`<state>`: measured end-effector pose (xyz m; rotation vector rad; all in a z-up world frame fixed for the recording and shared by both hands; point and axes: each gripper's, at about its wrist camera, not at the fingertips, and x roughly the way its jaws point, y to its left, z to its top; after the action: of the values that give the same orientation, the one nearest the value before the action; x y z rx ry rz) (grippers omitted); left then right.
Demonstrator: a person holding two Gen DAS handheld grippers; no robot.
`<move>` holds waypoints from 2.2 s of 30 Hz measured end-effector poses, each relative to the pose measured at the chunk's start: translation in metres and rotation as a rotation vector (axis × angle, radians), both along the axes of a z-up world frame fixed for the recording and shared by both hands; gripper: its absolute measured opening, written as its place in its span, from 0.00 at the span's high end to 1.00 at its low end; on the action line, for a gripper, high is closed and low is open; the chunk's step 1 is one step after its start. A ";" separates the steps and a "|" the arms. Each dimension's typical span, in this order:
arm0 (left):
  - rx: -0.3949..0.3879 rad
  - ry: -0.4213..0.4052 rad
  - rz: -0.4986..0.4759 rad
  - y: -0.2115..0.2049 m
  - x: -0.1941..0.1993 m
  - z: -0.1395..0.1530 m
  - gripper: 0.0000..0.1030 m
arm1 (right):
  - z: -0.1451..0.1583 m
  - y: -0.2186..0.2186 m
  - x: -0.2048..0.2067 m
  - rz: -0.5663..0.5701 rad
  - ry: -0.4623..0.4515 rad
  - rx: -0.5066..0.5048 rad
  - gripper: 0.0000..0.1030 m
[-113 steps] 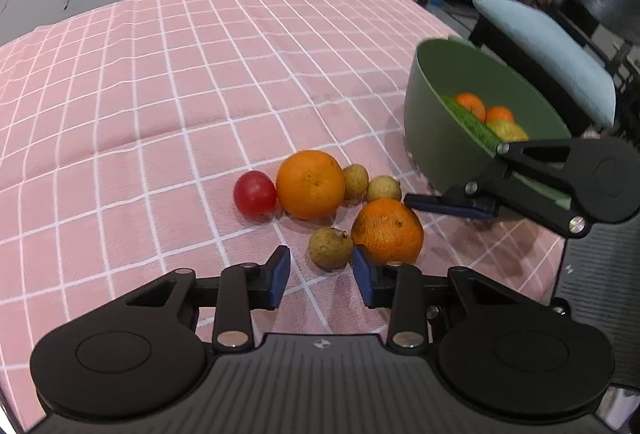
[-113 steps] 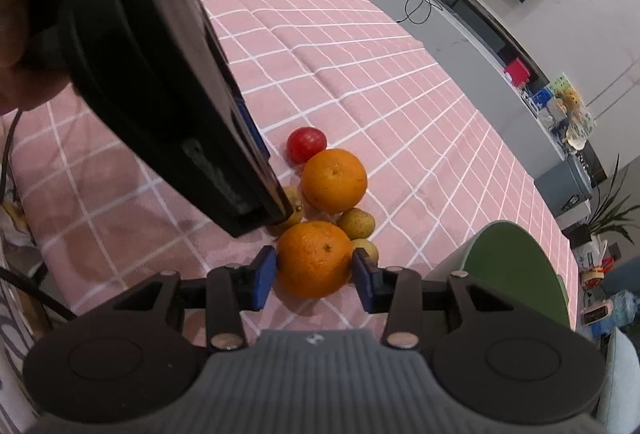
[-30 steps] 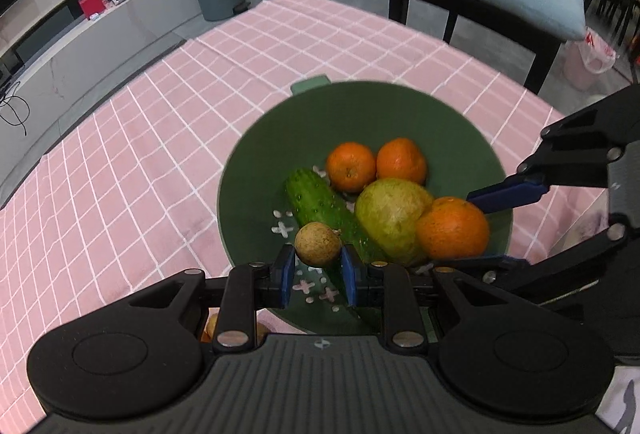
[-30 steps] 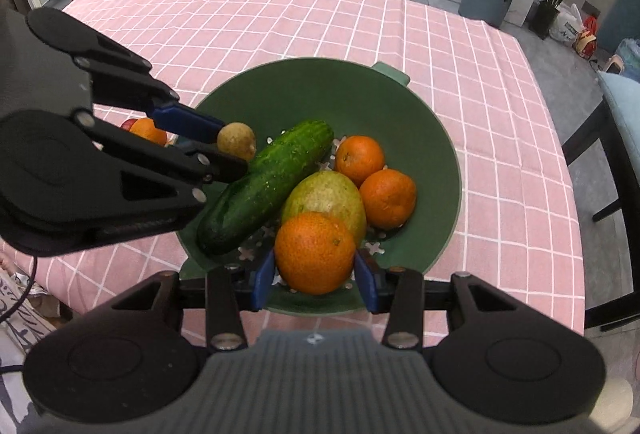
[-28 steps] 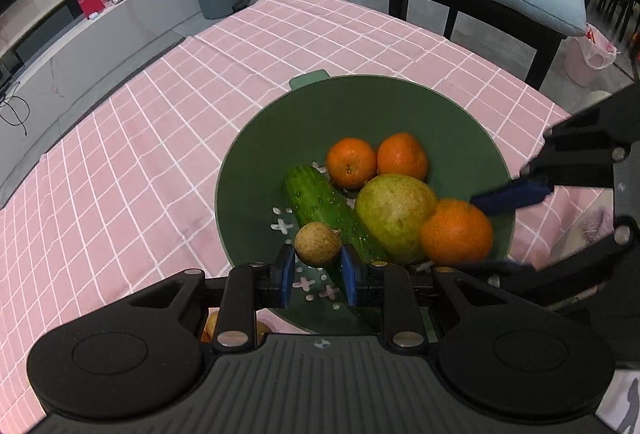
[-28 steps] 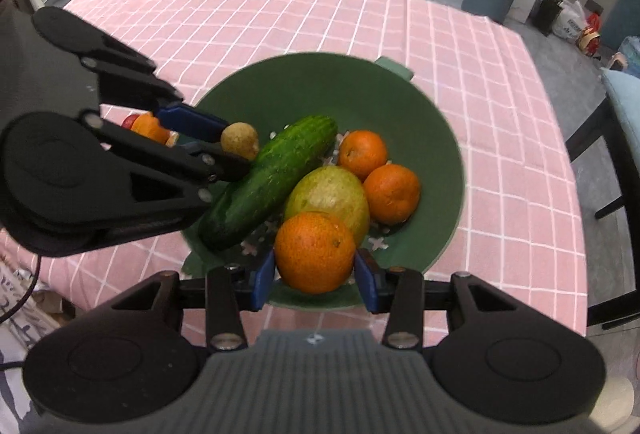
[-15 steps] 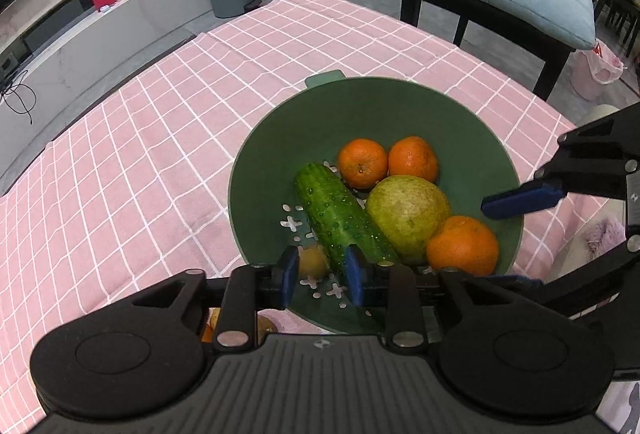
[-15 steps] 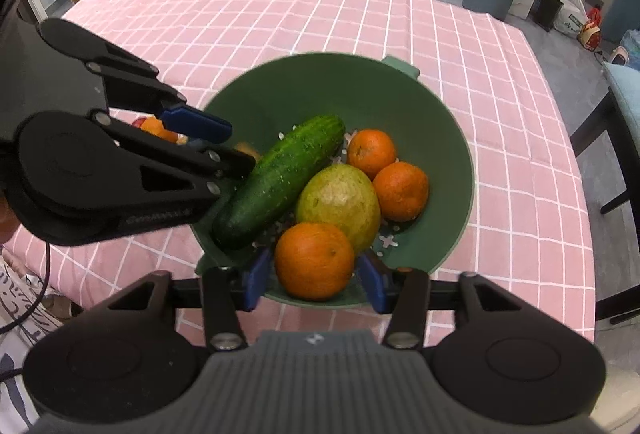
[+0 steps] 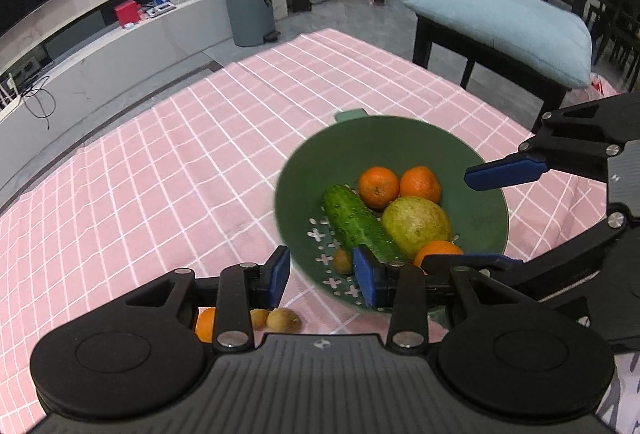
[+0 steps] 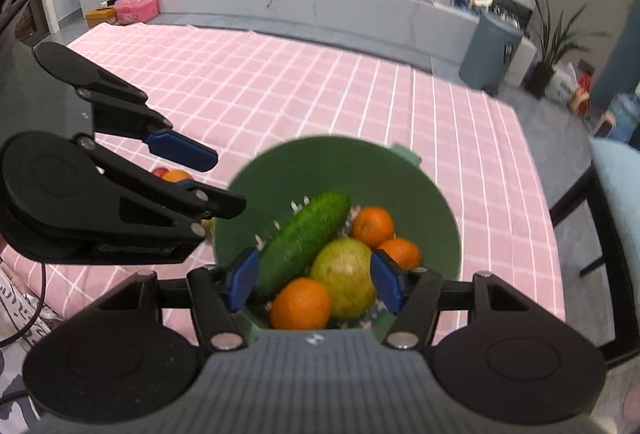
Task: Organize fruits
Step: 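Open both grippers to drop the orange and kiwi into the colander, then grasp an orange with the right gripper while the left gripper grasps the red tomato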
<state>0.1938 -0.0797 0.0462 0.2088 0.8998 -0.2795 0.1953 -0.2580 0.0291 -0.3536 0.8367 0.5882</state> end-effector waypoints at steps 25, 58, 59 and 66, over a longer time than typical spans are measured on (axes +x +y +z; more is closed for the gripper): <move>-0.170 -0.015 0.126 0.115 -0.032 -0.022 0.57 | -0.007 0.087 -0.009 0.376 -0.121 -0.069 0.60; -0.062 0.068 0.053 0.142 -0.003 -0.096 0.57 | -0.087 0.173 0.001 0.692 -0.133 -0.314 0.54; -0.056 0.062 0.052 0.142 -0.002 -0.097 0.57 | -0.088 0.173 0.001 0.691 -0.140 -0.319 0.54; -0.056 0.041 0.064 0.141 0.004 -0.098 0.61 | -0.090 0.173 0.008 0.657 -0.147 -0.316 0.60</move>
<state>0.1974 0.0613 -0.0520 0.1226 0.9366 -0.2497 0.2034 -0.0854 -0.0609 -0.9696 0.6628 1.0255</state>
